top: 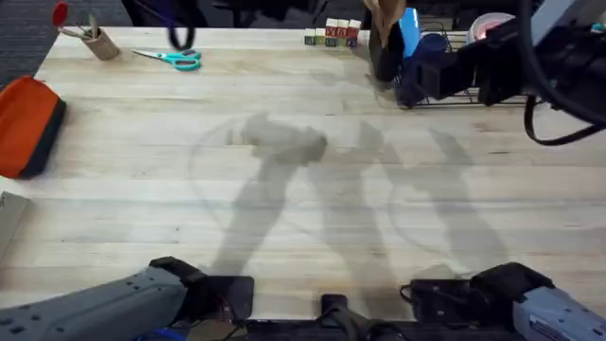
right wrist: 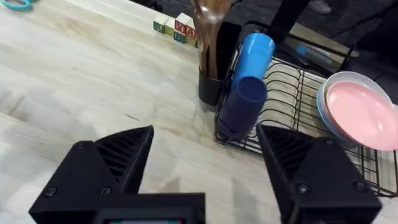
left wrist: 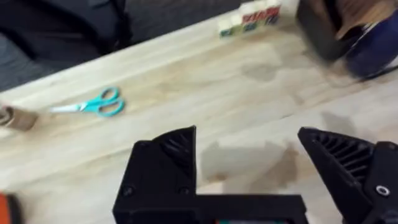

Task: Pick up the spoon on the table one by one and put them onto the rack

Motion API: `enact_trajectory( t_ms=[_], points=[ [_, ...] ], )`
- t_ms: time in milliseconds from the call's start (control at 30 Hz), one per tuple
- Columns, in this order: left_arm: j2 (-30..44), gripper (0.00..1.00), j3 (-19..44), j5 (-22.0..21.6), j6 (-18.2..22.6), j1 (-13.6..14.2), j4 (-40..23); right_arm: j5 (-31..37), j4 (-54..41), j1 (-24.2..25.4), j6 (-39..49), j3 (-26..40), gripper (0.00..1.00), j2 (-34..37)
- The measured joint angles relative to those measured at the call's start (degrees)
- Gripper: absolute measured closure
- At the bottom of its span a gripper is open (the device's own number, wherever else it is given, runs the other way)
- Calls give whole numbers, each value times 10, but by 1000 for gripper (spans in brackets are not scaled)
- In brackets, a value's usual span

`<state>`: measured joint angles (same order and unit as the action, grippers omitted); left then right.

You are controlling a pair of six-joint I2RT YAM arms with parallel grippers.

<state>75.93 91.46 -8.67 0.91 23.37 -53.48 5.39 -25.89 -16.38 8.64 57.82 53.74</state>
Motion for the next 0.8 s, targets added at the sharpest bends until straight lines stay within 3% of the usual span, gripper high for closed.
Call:
enact_trajectory(
  t_ms=[267, 800],
  points=[
    [-22, 5, 0, -37, 2, -11, -81, 0, -3, 0, 0, 0, 8, 0],
    [-22, 6, 0, -45, 2, -11, -87, 116, -47, 0, -51, 0, 8, 0]
  ],
)
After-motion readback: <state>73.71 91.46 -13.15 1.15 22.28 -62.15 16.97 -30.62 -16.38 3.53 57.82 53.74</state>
